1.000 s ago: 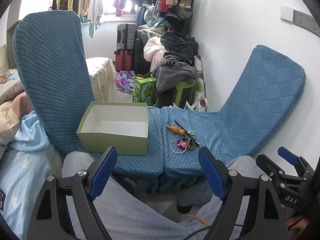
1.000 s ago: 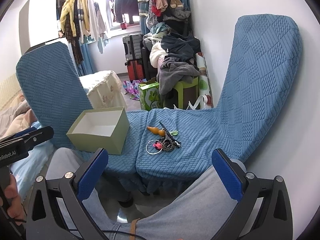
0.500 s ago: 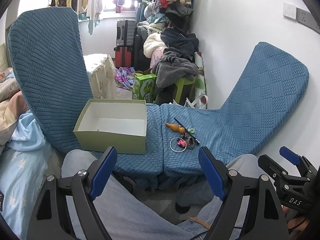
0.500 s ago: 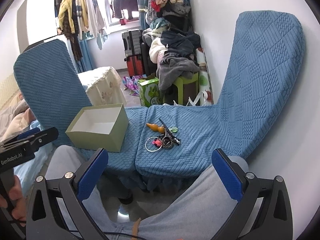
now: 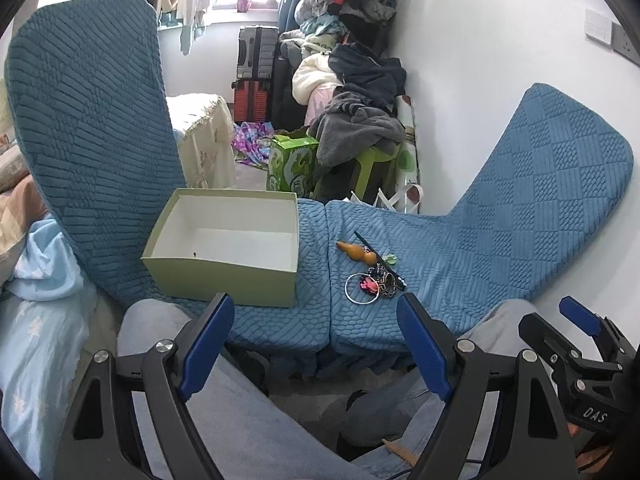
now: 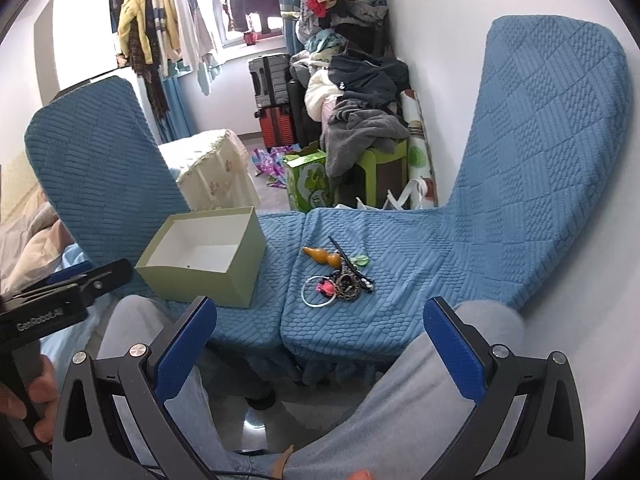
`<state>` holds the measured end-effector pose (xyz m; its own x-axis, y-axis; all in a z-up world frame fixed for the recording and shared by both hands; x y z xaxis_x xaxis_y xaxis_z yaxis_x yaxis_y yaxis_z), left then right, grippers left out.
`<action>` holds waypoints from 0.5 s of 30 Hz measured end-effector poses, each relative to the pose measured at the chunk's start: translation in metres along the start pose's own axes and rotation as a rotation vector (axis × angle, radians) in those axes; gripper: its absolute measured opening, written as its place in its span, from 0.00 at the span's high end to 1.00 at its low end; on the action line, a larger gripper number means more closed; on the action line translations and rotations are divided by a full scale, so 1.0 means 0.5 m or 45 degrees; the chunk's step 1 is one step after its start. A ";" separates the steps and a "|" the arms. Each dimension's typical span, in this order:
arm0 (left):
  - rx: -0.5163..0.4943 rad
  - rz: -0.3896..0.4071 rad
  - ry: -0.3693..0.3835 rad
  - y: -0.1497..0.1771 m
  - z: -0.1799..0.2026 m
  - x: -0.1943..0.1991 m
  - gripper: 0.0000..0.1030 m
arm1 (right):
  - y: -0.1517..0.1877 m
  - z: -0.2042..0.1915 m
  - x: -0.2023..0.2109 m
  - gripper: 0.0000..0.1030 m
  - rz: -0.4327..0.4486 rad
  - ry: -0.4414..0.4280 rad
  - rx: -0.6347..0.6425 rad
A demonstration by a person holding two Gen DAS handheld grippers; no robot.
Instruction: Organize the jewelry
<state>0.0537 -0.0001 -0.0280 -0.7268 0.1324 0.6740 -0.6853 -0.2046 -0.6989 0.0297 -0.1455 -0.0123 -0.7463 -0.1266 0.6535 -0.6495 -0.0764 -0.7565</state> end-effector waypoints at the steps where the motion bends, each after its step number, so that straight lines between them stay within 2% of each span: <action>1: -0.001 -0.001 0.002 -0.002 0.001 -0.005 0.19 | -0.002 0.000 -0.004 0.00 -0.002 -0.002 0.000; 6: 0.002 -0.008 0.016 -0.014 0.002 -0.020 0.19 | -0.017 0.009 -0.018 0.00 -0.008 -0.007 -0.033; 8: 0.000 -0.007 0.015 -0.019 0.001 -0.026 0.19 | -0.020 0.009 -0.026 0.06 -0.017 -0.021 -0.042; 15: 0.015 -0.031 0.035 -0.039 0.000 -0.065 0.19 | -0.037 0.030 -0.060 0.10 -0.021 -0.034 -0.071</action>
<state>0.0906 -0.0003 -0.0363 -0.7111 0.1639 0.6838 -0.7023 -0.2127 -0.6794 0.0666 -0.1550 -0.0183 -0.7317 -0.1521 0.6644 -0.6694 -0.0235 -0.7425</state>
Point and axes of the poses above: each gripper's, at about its wrist camera, not at the fingertips, and x roughly against the way its jaws point, z to its right, y to its underside, the point moved 2 cm from there along -x, roughly the way its jaws point, and after that the axes turned 6 degrees about y, right-handed, at the moved point
